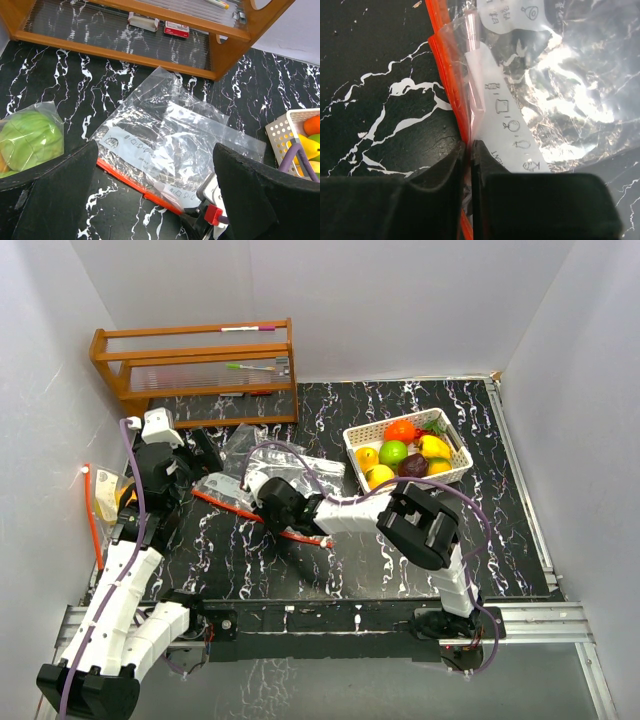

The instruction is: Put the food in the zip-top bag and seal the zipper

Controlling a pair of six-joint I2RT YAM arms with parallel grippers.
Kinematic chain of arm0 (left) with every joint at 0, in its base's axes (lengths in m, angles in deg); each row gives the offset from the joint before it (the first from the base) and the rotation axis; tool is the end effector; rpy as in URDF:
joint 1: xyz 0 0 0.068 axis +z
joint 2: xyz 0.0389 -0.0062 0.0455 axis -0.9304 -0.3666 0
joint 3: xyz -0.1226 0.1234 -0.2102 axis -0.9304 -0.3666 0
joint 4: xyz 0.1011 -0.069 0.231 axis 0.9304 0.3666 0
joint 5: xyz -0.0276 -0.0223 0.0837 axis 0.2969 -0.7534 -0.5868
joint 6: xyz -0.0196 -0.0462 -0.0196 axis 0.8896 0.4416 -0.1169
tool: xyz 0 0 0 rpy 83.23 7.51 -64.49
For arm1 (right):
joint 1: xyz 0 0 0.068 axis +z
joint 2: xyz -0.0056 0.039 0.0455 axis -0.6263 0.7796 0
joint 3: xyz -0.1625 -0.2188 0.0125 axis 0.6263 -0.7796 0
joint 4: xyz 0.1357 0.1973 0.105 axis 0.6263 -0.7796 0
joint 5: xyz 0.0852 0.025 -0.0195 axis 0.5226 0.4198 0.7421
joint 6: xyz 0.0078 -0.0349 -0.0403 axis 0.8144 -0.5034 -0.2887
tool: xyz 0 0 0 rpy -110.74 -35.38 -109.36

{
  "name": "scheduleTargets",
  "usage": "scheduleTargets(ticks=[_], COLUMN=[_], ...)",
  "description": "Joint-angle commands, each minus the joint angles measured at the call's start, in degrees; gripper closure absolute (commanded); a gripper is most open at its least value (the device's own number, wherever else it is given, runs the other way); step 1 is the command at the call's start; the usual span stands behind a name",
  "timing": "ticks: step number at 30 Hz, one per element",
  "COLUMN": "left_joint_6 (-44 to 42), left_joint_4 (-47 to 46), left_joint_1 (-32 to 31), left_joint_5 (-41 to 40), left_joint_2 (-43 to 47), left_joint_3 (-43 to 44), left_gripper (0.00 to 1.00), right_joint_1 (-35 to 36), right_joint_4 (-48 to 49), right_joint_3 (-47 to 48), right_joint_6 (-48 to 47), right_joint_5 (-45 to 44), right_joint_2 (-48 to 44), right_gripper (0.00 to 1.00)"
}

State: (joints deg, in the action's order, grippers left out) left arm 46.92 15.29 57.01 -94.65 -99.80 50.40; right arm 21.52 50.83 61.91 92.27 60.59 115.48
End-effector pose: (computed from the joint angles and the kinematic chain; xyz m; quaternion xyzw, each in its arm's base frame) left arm 0.1860 -0.0296 0.3601 -0.1171 0.7590 -0.0790 0.6356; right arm 0.2216 0.3838 0.1469 -0.4220 0.8207 0.1784 0.3413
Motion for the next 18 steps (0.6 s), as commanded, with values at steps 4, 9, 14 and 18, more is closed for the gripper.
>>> scheduleTargets(ticks=[4, 9, 14, 18], left_joint_6=[-0.9, -1.0, -0.9, -0.5], left_joint_4=[0.1, -0.4, -0.9, -3.7], left_joint_1=[-0.5, -0.5, -0.6, -0.6], left_joint_5=[-0.8, 0.5, 2.6, 9.2], left_joint_2=[1.3, 1.3, 1.3, 1.8], left_joint_3=[2.8, 2.7, 3.0, 1.7], left_gripper=[0.03, 0.03, 0.03, 0.03], right_joint_1=[-0.3, -3.3, -10.7, -17.6], right_joint_4=[-5.0, -2.6, 3.5, 12.8], right_joint_3=[-4.2, -4.3, -8.0, -13.0], right_joint_6=[3.5, 7.2, 14.4, 21.9], right_joint_5=[-0.8, 3.5, 12.5, 22.9], right_joint_2=[0.8, -5.2, -14.4, -22.6], right_gripper=[0.92, 0.92, 0.92, 0.92])
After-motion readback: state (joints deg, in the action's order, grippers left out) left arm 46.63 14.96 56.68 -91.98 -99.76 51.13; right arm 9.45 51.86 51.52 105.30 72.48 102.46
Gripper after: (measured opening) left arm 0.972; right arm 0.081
